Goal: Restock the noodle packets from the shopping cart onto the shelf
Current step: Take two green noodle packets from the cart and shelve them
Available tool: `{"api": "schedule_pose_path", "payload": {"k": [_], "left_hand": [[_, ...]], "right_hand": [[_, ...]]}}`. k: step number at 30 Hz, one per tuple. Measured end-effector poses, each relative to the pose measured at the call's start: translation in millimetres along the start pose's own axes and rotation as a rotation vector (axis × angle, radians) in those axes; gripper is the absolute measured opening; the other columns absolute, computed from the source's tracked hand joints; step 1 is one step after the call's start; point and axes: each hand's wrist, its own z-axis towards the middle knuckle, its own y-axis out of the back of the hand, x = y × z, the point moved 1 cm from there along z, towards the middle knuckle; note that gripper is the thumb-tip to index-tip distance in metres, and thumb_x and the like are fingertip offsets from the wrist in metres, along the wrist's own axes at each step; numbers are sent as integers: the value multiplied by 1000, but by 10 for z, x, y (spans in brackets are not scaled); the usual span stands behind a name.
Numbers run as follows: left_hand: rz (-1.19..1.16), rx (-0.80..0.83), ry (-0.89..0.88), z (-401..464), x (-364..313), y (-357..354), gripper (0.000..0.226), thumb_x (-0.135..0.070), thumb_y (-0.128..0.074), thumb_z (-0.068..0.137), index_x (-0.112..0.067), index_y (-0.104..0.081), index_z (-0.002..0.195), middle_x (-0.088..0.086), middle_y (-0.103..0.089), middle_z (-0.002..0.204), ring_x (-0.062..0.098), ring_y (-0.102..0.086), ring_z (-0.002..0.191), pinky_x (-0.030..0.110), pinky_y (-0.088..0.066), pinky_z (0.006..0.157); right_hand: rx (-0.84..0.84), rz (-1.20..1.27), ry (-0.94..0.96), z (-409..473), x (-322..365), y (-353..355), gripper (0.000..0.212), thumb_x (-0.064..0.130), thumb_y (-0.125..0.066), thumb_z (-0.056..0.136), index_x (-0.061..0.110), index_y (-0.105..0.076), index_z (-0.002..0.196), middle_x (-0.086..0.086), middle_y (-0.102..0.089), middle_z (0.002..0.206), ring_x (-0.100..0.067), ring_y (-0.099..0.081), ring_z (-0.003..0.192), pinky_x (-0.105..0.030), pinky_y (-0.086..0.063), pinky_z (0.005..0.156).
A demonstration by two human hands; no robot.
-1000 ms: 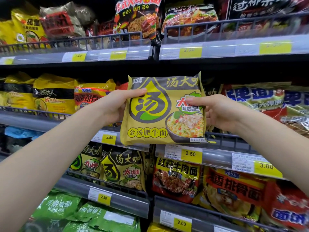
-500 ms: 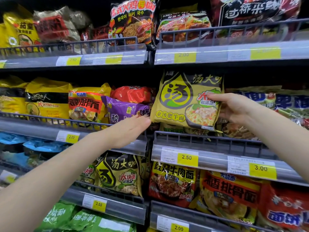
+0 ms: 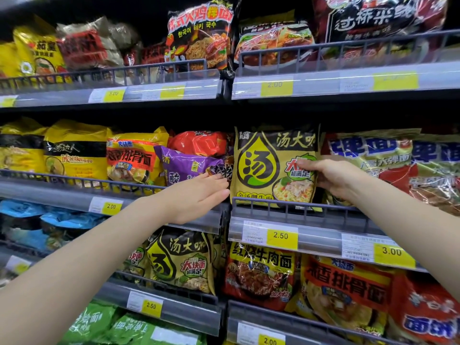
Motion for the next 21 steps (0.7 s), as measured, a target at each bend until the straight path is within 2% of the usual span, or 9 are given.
{"api": "schedule_pose_path", "payload": {"k": [3, 5, 7, 10, 12, 15, 19, 21], "left_hand": [[7, -2, -12, 5, 8, -5, 51, -35, -20, 101, -16, -24, 148, -3, -18, 157, 5, -7, 143, 6, 8, 101], [16, -4, -18, 16, 18, -12, 51, -35, -20, 101, -15, -24, 148, -3, -18, 157, 5, -7, 143, 7, 8, 101], [29, -3, -15, 23, 33, -19, 51, -34, -20, 101, -15, -24, 148, -4, -18, 157, 4, -7, 143, 6, 9, 100], [53, -6, -31, 33, 56, -42, 51, -35, -20, 101, -14, -26, 148, -3, -20, 156, 5, -8, 144, 11, 7, 105], [60, -9, -39, 42, 66, -56, 51, -35, -20, 101, -13, -27, 147, -2, -22, 156, 6, -8, 144, 13, 6, 107], [86, -20, -59, 59, 79, -75, 51, -34, -21, 101, -10, -32, 145, 1, -25, 155, 8, -9, 144, 14, 6, 107], [137, -31, -87, 61, 111, -102, 58, -41, -17, 100, -7, -36, 143, 3, -31, 153, 11, -10, 145, 18, 4, 109], [152, -33, -105, 56, 111, -110, 69, -47, -11, 92, -6, -39, 141, 4, -32, 152, 12, -10, 145, 18, 4, 109]], "right_hand": [[-1, 0, -13, 36, -35, -13, 16, 8, -69, 81, 6, -57, 91, -9, -67, 90, -18, -64, 82, -28, -51, 71], [-25, -43, -18, 67, -50, -4, 26, 10, -71, 78, 4, -58, 100, -10, -68, 95, -20, -64, 84, -31, -52, 76], [-49, -131, -15, 67, -37, 4, 46, 14, -76, 74, 2, -56, 113, -11, -67, 100, -23, -63, 91, -36, -50, 87], [-66, -251, -12, 51, -10, 9, 85, 25, -82, 61, 3, -45, 134, -14, -65, 117, -29, -63, 105, -38, -48, 95], [-103, -350, 9, 32, 15, -2, 85, 24, -81, 69, 4, -38, 140, -14, -60, 126, -31, -58, 113, -32, -42, 89], [-175, -528, 58, 40, 7, -13, 76, 32, -74, 79, 3, -39, 139, -17, -55, 131, -33, -54, 117, -33, -39, 80], [-240, -830, 132, -6, 65, -90, 68, 38, -66, 86, 1, -42, 138, -19, -53, 133, -34, -51, 121, -33, -42, 86], [-291, -900, 174, -37, 69, -115, 64, 36, -67, 86, 0, -45, 135, -18, -55, 129, -32, -53, 118, -30, -43, 82]]}}
